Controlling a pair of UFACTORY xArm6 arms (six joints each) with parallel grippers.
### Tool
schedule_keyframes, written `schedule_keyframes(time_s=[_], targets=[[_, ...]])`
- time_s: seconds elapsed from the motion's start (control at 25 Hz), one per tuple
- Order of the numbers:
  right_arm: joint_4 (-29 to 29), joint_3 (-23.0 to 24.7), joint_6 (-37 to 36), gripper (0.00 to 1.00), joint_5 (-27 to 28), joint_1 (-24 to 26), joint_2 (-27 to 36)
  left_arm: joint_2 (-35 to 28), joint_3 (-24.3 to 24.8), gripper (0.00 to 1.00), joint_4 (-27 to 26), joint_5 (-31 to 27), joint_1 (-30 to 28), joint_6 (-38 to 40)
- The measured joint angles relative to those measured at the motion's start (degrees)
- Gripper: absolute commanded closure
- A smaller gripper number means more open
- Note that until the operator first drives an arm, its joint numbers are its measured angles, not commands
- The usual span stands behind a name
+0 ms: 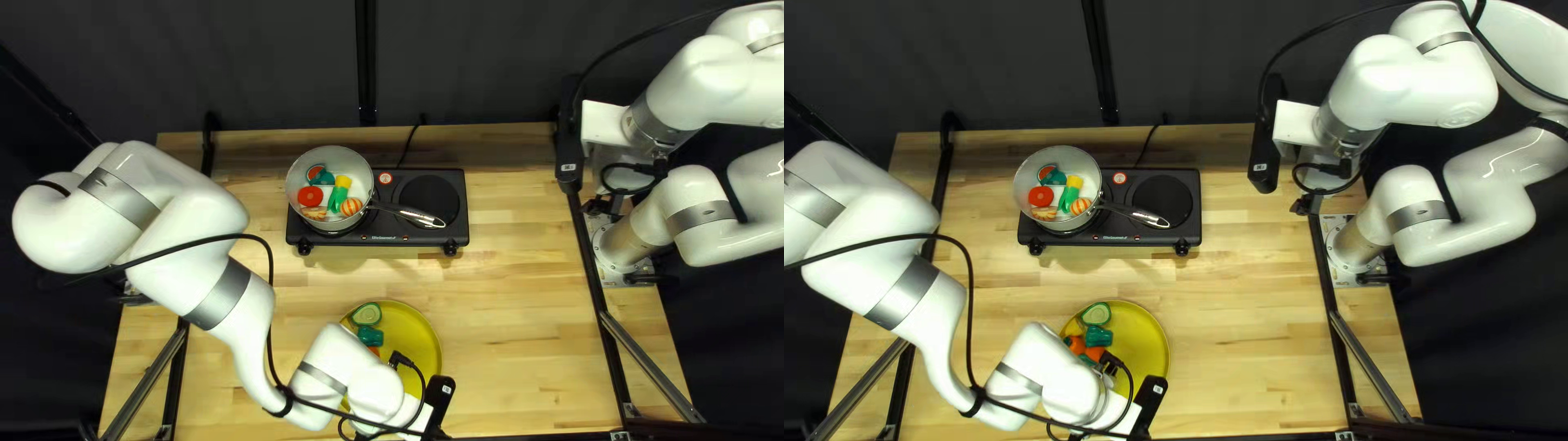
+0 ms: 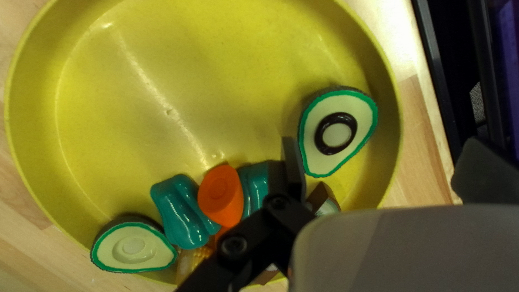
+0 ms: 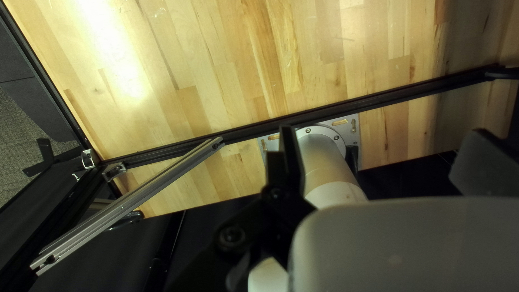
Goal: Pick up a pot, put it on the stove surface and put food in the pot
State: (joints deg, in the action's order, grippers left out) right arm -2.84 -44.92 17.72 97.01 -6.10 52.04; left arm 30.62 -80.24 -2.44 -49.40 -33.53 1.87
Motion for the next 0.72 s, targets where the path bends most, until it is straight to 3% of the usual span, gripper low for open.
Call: schedule_keyframes(time_s=[0.72], targets=[[0.0, 0.0, 0.0, 0.0, 0.0, 0.0, 0.0, 4.41, -4.59, 0.0, 8.84, -3.64, -1.04, 0.87]])
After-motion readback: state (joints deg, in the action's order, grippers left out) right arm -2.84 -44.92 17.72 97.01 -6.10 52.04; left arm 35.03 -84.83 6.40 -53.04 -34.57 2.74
